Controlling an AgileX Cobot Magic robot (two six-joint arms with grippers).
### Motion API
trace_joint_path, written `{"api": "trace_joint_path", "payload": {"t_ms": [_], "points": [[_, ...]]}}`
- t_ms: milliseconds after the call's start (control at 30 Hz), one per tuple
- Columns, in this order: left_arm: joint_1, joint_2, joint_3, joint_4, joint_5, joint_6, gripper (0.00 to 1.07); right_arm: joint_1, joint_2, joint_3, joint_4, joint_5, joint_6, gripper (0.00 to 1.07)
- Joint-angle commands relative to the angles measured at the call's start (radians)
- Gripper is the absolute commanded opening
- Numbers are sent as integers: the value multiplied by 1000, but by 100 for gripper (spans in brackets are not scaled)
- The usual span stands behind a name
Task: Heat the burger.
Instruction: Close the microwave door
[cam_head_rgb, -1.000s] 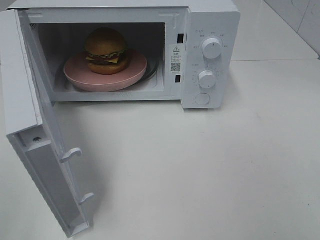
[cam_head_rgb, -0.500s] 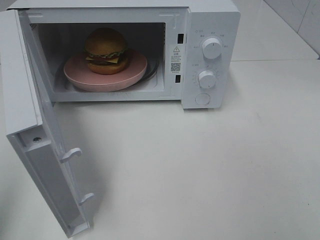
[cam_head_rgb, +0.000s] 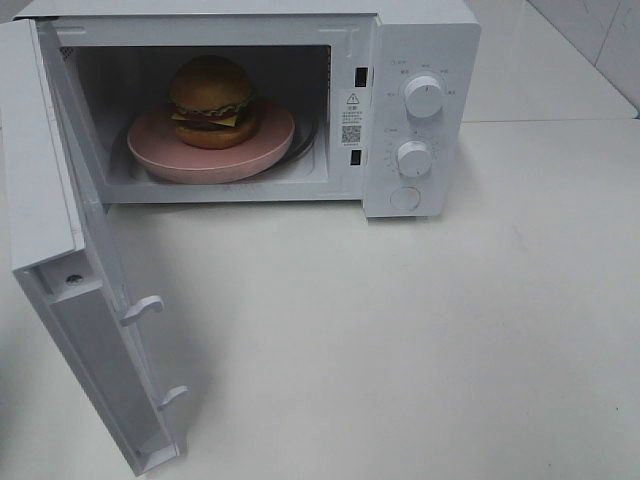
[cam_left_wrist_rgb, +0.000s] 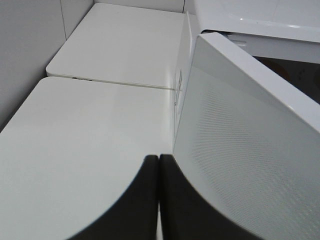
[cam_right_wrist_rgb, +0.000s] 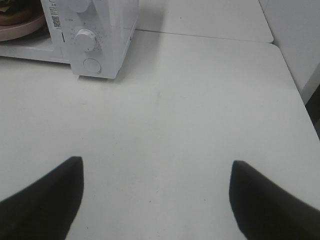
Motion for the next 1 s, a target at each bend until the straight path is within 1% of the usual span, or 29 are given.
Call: {"api": "trace_joint_path", "payload": {"t_ms": [33,67,100,133,167,200,267,400,433,467,500,533,567,600,633,667,700,733,767,800,833,867,900,933,967,1000], "points": [[2,12,22,-7,-77,-2,0,-4,-25,2,-3,-12,5,76],[2,26,60,-7,-157,-2,0,-4,-25,2,-3,-12,5,76],[2,26,60,-7,-157,-2,0,-4,-25,2,-3,-12,5,76],[2,37,98,-7,-226,-6,0,-4,-25,2,-3,-12,5,76],[2,40,117,-7,-257,-5,0,-4,-25,2,-3,-12,5,76],[2,40,117,-7,-257,-5,0,-4,-25,2,-3,-12,5,76],[2,57,169,-6,-347,-5,0,-4,-25,2,-3,-12,5,76],[0,71,204,-2,-415,-6,0,-4,-25,2,-3,-12,5,76],[0,77,213,6,-437,-10,0,-4,-25,2,-3,-12,5,76],[0,80,223,23,-473,-29,0,-4,-25,2,-3,-12,5,76],[0,80,223,23,-473,-29,0,-4,-25,2,-3,-12,5,76],[0,80,224,38,-485,-45,0,-4,-25,2,-3,-12,5,76],[0,80,224,78,-497,-84,0,-4,-25,2,-3,-12,5,76],[0,80,224,78,-497,-84,0,-4,-25,2,-3,-12,5,76],[0,80,224,100,-500,-105,0,-4,-25,2,-3,-12,5,75],[0,80,224,164,-500,-161,0,-4,-25,2,-3,-12,5,75],[0,80,224,164,-500,-161,0,-4,-25,2,-3,-12,5,75],[0,80,224,199,-500,-188,0,-4,-25,2,-3,-12,5,75],[0,80,224,265,-501,-236,0,-4,-25,2,-3,-12,5,75],[0,80,224,265,-501,-236,0,-4,-25,2,-3,-12,5,75],[0,93,224,333,-509,-288,0,-4,-25,2,-3,-12,5,75],[0,93,224,333,-509,-288,0,-4,-25,2,-3,-12,5,75],[0,104,224,357,-515,-307,0,-4,-25,2,-3,-12,5,75],[0,145,224,403,-531,-347,0,-4,-25,2,-3,-12,5,75],[0,145,224,403,-531,-347,0,-4,-25,2,-3,-12,5,75],[0,172,224,427,-546,-365,0,-4,-25,2,-3,-12,5,75]]}}
